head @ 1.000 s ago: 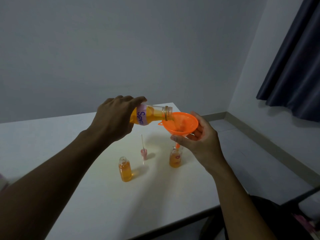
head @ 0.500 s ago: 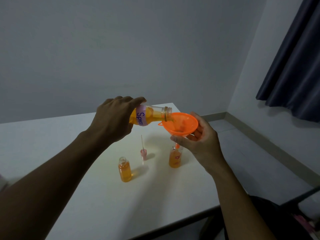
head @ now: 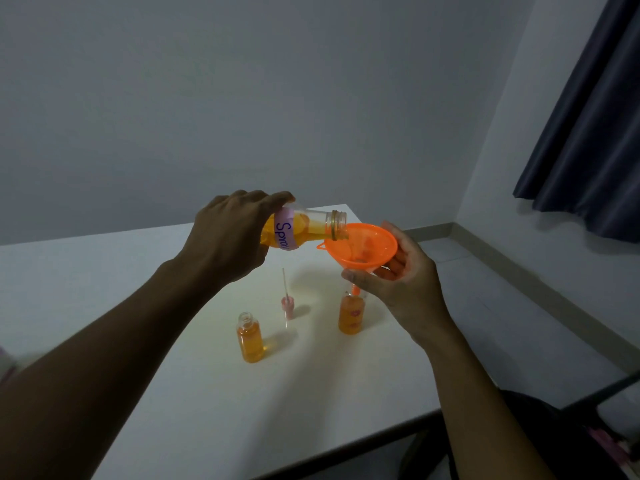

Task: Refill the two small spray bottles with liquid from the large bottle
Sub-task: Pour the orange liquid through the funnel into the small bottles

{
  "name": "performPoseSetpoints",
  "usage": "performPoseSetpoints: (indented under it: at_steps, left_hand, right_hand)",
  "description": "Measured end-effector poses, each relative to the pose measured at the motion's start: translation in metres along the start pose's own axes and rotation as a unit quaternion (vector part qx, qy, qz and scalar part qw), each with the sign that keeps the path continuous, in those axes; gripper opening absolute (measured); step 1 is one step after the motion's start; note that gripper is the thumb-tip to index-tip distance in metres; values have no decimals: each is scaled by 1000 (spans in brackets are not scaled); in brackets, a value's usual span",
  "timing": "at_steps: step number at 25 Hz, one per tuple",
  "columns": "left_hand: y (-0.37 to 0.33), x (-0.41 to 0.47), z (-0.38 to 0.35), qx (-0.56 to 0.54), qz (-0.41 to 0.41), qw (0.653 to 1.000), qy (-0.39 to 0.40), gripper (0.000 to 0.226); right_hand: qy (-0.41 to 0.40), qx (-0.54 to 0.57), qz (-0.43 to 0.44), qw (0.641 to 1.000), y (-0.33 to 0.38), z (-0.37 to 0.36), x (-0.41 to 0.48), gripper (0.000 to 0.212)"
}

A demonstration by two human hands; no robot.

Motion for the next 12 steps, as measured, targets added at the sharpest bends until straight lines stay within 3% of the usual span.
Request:
performPoseSetpoints:
  at_steps: [12]
  left_hand:
    - [-2,0,1,6,0,1000,1,70]
  right_hand:
    - [3,-4,3,1000,1,-1,0,98]
Point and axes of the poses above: each hand's wrist, its own x-axis towards the middle knuckle, its own z-axis out of the back of the hand, y = z × x, the point moved 5 cm from there along x, towards the middle knuckle, and after that the axes turned 2 degrees about y, right-handed, at the moved point
